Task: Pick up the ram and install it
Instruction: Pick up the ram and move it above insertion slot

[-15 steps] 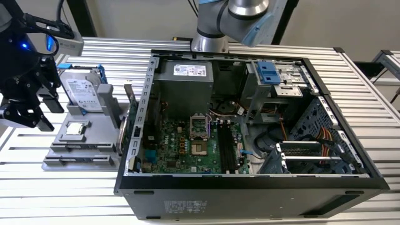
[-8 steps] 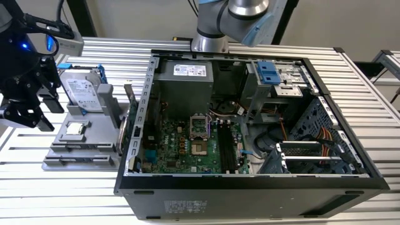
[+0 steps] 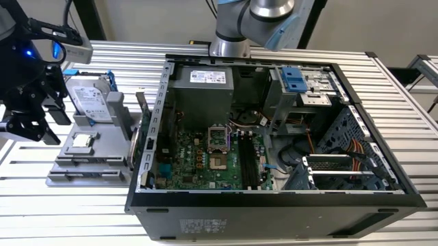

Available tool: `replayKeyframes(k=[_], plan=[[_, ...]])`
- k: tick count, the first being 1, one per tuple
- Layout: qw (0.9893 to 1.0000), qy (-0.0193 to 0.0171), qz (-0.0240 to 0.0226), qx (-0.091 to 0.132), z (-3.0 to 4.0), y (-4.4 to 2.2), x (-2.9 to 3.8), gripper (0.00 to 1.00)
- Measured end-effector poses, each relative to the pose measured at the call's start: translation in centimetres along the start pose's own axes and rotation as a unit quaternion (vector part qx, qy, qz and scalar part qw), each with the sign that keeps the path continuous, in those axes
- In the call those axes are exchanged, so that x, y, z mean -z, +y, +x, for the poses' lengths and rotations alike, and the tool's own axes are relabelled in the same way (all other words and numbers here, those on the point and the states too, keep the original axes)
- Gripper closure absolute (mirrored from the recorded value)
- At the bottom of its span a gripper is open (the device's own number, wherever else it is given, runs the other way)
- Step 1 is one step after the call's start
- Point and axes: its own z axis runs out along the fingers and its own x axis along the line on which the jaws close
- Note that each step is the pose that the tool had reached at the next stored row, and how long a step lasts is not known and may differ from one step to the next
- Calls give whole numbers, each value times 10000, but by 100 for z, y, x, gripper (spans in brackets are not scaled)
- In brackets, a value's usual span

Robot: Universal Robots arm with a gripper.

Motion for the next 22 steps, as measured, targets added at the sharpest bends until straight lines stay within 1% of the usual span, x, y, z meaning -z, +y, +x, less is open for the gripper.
replayKeyframes(k=[16,22], plan=[[10000,0,0,-1,-2,0,-90,0],[10000,0,0,-1,-2,-9,-120,0]])
